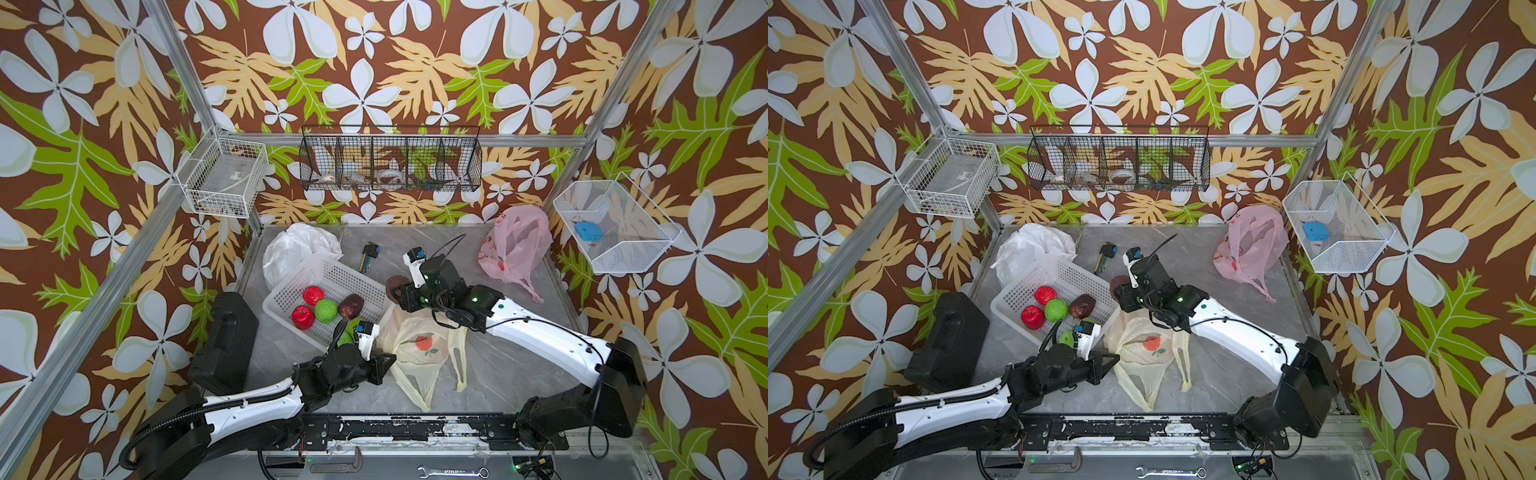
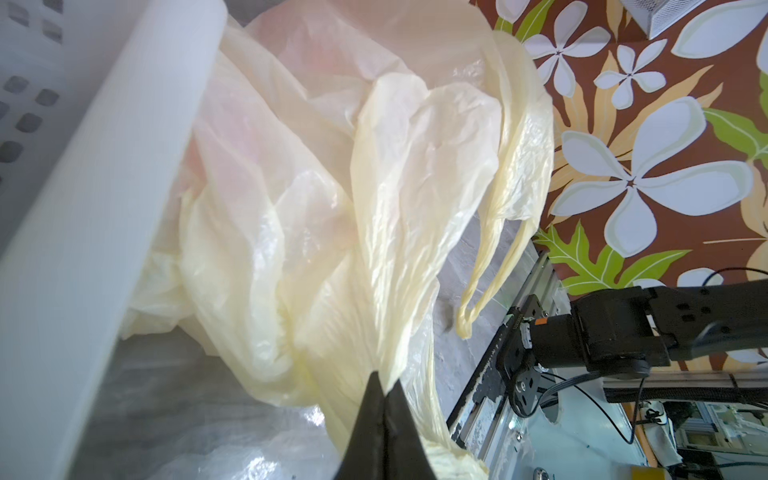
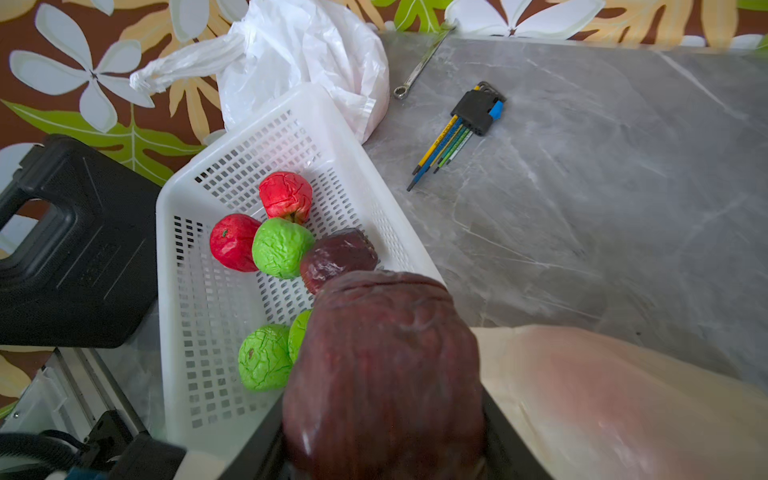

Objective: Untie the knot of a plastic bag & take out the apple
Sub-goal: Place the apple in the basket.

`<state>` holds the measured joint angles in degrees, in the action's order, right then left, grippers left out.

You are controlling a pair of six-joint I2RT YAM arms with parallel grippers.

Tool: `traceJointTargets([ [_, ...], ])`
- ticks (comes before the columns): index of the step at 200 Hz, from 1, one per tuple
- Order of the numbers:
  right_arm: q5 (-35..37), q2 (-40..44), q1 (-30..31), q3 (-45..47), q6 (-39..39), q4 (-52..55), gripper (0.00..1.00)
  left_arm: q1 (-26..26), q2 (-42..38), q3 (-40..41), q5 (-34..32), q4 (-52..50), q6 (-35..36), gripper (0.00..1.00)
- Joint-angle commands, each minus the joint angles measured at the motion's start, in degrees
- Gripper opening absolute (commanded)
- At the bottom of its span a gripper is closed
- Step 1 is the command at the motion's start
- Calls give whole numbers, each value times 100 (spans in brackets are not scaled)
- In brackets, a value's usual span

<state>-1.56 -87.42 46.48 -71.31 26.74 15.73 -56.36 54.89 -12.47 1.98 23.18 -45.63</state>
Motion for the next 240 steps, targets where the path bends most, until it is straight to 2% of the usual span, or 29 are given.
traceJointTargets([
  [1,-390,-568,70,-357,-222,-160,44,-11,-238,155,-126,141,-242,0],
  [33,-628,-1539,166,-942,-464,-153,47,-37,-578,270,-219,-21,-306,0],
  [59,-520,-2124,228,-1389,-672,45,66,-42,-684,299,-314,-90,-381,0],
  [74,-369,-2259,247,-1502,-755,130,70,-48,-720,307,-347,-103,-402,0],
  [114,-107,-2118,263,-1458,-867,217,73,-53,-908,308,-495,-332,-403,0],
  [162,177,-1176,449,-883,-864,63,71,-51,-937,203,-645,-547,-309,0],
  [214,398,724,560,934,-154,-589,59,-42,-816,-318,-945,-1005,-134,0],
  [240,731,1627,831,1784,99,-650,57,25,-560,-731,-1187,-1503,150,0],
])
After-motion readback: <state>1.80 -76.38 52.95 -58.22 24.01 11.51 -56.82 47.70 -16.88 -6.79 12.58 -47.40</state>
